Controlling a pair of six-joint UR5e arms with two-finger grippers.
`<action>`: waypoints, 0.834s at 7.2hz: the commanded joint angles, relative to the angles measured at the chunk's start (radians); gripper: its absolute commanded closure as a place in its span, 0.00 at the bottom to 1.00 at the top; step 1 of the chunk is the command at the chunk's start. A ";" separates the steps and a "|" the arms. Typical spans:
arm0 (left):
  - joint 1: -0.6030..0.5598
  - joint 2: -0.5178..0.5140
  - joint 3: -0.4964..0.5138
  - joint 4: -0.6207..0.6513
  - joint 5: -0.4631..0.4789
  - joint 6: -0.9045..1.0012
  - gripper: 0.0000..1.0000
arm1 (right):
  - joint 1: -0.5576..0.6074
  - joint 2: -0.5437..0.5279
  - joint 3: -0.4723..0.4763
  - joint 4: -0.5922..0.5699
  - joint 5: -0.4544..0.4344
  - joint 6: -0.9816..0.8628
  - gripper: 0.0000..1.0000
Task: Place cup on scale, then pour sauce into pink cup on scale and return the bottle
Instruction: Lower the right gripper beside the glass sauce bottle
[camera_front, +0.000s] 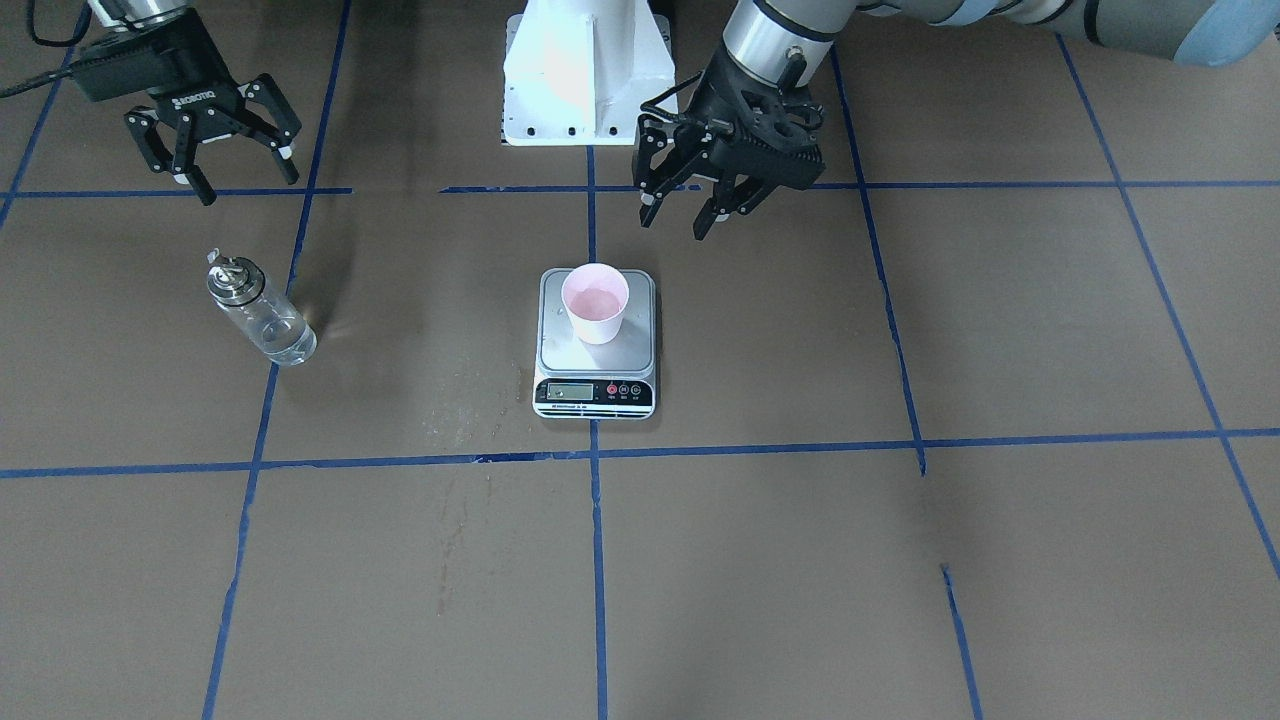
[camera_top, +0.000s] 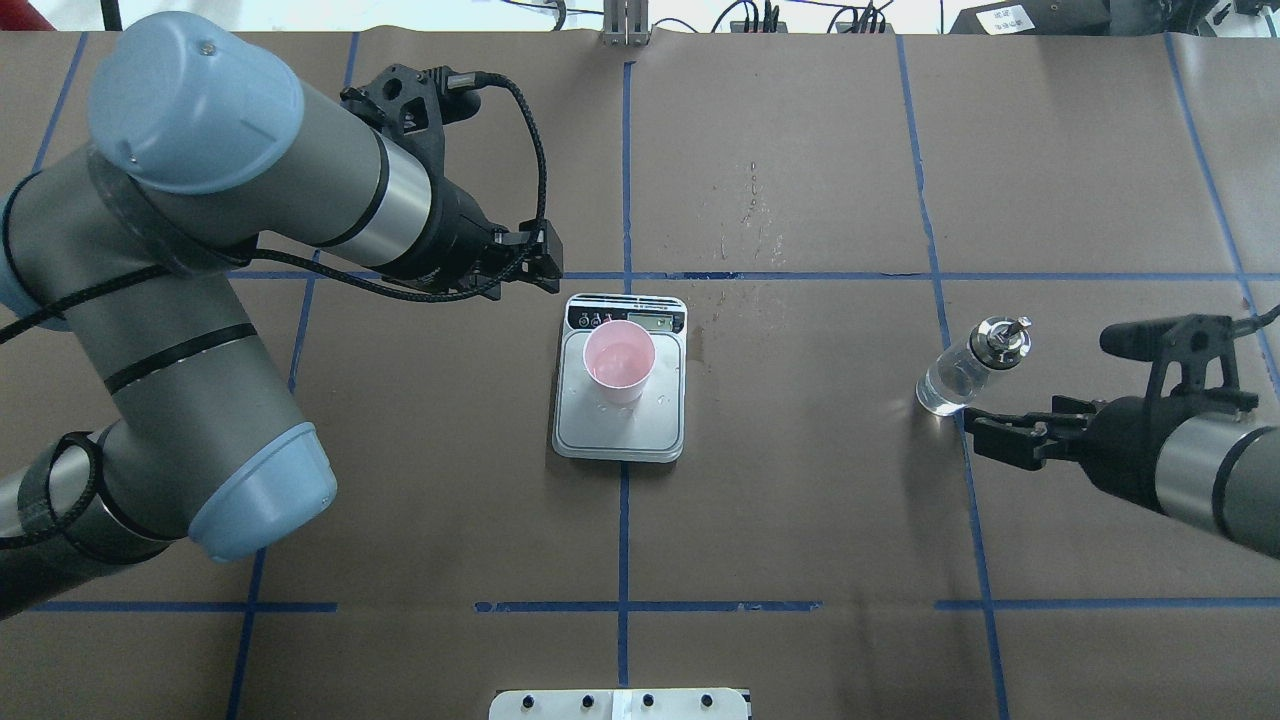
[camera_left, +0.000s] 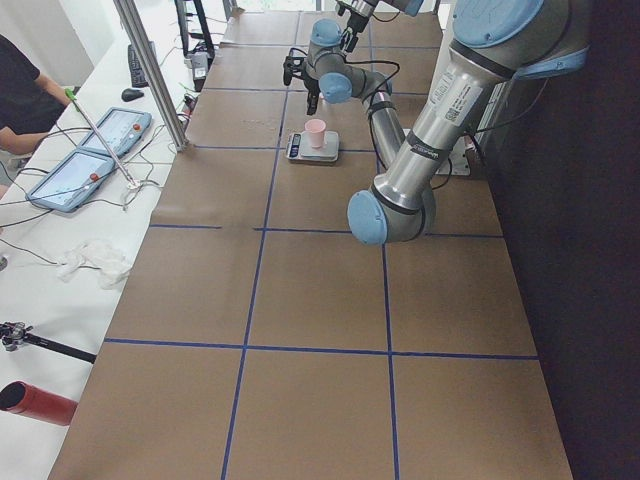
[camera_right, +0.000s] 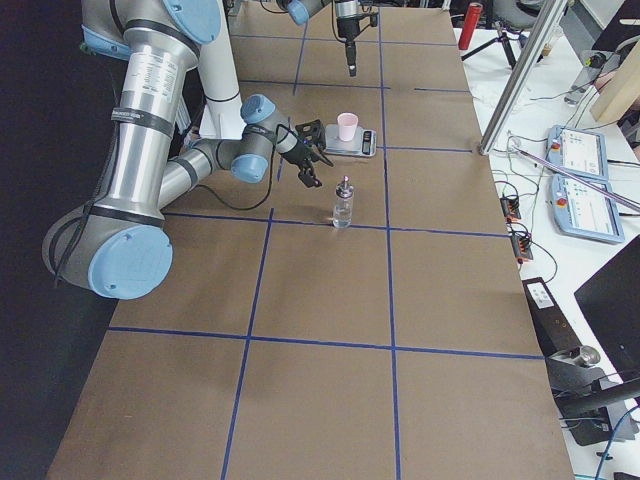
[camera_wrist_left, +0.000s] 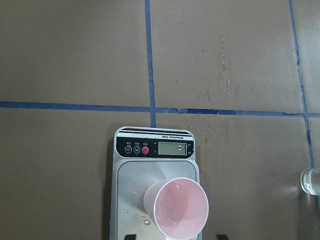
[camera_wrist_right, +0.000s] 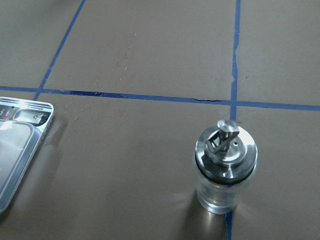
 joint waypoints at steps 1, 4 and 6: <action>-0.017 0.010 -0.004 -0.001 0.000 0.004 0.39 | -0.229 -0.028 -0.050 -0.002 -0.387 0.135 0.00; -0.070 0.088 -0.004 -0.001 0.001 0.172 0.39 | -0.371 -0.022 -0.181 0.010 -0.801 0.254 0.00; -0.118 0.143 -0.010 -0.001 0.000 0.268 0.39 | -0.394 -0.010 -0.260 0.010 -0.915 0.344 0.00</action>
